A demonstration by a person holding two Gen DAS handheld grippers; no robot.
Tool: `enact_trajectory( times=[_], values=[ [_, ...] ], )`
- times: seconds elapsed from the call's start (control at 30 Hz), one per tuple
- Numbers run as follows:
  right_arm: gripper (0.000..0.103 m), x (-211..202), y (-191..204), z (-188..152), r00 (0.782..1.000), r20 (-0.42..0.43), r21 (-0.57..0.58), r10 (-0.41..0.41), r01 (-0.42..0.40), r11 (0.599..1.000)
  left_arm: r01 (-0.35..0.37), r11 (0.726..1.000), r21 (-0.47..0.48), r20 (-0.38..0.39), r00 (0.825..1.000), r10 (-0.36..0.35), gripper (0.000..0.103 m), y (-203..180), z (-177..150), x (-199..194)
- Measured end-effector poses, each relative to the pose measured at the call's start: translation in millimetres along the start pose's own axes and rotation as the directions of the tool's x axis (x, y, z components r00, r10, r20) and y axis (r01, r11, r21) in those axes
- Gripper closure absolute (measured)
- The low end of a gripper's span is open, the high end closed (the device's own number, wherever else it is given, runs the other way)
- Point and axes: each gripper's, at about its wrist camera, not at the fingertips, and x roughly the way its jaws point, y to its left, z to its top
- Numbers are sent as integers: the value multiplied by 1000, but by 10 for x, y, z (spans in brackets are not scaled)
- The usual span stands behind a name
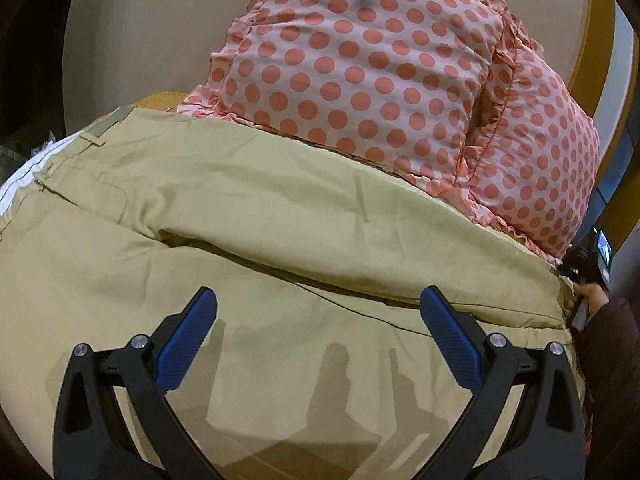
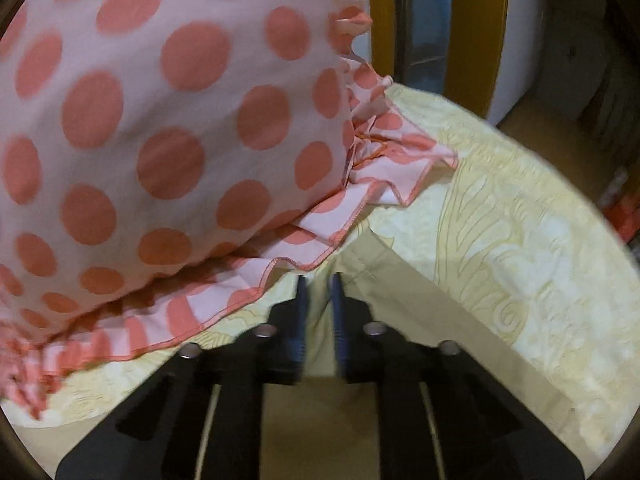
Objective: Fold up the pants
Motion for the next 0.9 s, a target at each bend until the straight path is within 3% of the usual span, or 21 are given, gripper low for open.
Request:
enact_trajectory(
  times=[0.1, 0.2, 0.27, 0.33, 0.47, 0.53, 0.6, 0.67, 0.73, 0.83, 0.9],
  values=[
    [98, -291, -342, -131, 981, 78, 99, 180, -187, 977, 11, 1000, -22, -2, 1000, -11, 2, 45, 5, 3],
    [98, -794, -647, -361, 925, 171, 127, 339, -361, 924, 14, 999, -41, 8, 1000, -14, 2, 77, 10, -17],
    [98, -1161, -917, -575, 871, 231, 147, 434, -472, 869, 15, 999, -47, 23, 1000, -14, 2, 79, 9, -47],
    [98, -1476, -1155, -877, 846, 257, 158, 467, -514, 843, 7, 999, -39, 51, 999, -5, 2, 59, 0, -104],
    [97, -1524, -1493, -1337, 872, 167, 228, 461, -489, 842, -14, 1000, -1, 124, 992, 14, 2, -29, -17, -256],
    [96, -1399, -1544, -1443, 870, 87, 297, 486, -488, 821, -33, 999, 37, 141, 990, 27, 2, -99, -24, -329],
    [87, -1349, -1569, -1500, 863, 55, 362, 501, -485, 796, -42, 997, 64, 141, 989, 33, 2, -136, -19, -391],
    [58, -1317, -1521, -1502, 853, 46, 383, 520, -496, 779, -57, 996, 75, 156, 987, 45, 2, -129, 0, -497],
    [47, -1317, -1501, -1507, 857, 49, 379, 513, -491, 784, -77, 995, 71, 186, 980, 63, 2, -89, 56, -609],
    [49, -1291, -1503, -1505, 864, 74, 377, 499, -487, 788, -100, 992, 79, 215, 973, 81, 2, -44, 173, -675],
    [75, -1216, -1481, -1461, 869, 88, 360, 487, -483, 798, -90, 992, 88, 212, 975, 70, 2, -22, 254, -655]
  ],
)
